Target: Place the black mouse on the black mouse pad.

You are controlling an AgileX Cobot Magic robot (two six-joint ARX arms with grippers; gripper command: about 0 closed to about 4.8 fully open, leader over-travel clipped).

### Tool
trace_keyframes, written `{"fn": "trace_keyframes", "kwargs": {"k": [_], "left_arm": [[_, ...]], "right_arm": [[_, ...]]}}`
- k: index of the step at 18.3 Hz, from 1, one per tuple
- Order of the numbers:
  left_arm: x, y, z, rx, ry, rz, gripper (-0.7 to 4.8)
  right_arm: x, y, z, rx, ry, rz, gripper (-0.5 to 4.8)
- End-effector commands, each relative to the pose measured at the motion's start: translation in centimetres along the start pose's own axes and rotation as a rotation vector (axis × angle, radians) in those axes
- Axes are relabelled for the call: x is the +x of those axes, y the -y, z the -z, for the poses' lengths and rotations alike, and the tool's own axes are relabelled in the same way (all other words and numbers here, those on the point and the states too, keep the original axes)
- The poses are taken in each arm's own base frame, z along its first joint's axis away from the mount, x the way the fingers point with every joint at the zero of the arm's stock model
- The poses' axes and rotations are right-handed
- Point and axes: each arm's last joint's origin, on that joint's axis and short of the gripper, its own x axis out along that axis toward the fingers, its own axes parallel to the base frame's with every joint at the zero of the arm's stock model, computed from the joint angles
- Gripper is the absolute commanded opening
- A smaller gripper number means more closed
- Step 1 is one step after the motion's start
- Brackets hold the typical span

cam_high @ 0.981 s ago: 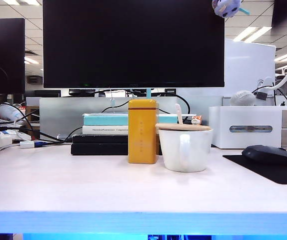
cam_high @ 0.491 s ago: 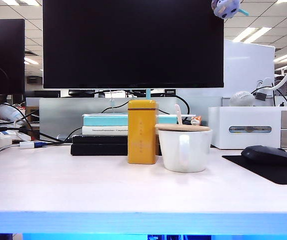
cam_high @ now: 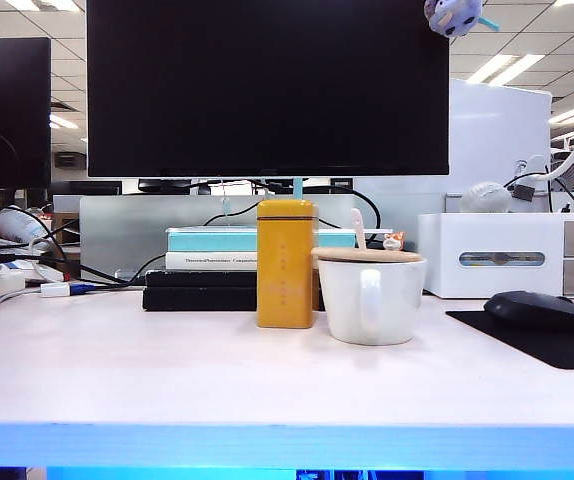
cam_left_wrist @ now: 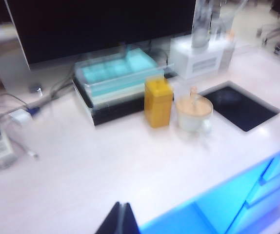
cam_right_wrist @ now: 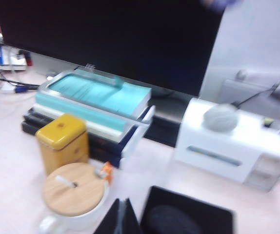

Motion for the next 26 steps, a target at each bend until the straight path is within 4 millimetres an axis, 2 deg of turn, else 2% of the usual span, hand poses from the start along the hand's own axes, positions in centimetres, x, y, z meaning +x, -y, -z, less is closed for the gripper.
{"fn": "trace_keyframes", "kwargs": {"k": [1,5,6,8,10,14,16,20,26], "left_arm": [[5.5,0.7,1.7,-0.016,0.086,0.089,-0.06],[14.3,1.6,5.3,-0.038,0.105,0.133,-0.06],[16.4,1.7,6.9,-0.04,0.071,0.118,-0.06],[19.2,2.0,9.7,-0.086,-0.041,0.117,-0.05],[21.1,2.2,12.0,-0.076,-0.075,0.128,-0.05],[22.8,2.1,15.5,-0.023,-0.075,0.03,-0.05],[23.0,1.9,16.6,-0.018,-0.113,-0.034,-0.05],[22.9,1.9,17.3,-0.012,-0.177,-0.03,-0.05],[22.9,1.9,17.3,-0.012,-0.174,-0.031,-0.05]], "right_arm": [[0.8,-0.2,3.0,0.042,0.031,0.002,-0.07],[2.2,-0.5,8.0,0.057,-0.039,-0.002,-0.07],[2.7,-0.5,9.3,0.066,-0.057,0.006,-0.07],[3.7,-0.6,12.1,0.132,-0.105,0.017,-0.07],[4.3,-0.8,14.9,0.204,-0.15,0.021,-0.07],[4.7,-1.1,19.2,0.233,-0.242,0.05,-0.07],[4.7,-1.2,20.6,0.238,-0.283,0.048,-0.06],[4.5,-1.4,22.4,0.244,-0.33,0.05,-0.06],[4.5,-1.4,22.4,0.244,-0.327,0.049,-0.06]]}}
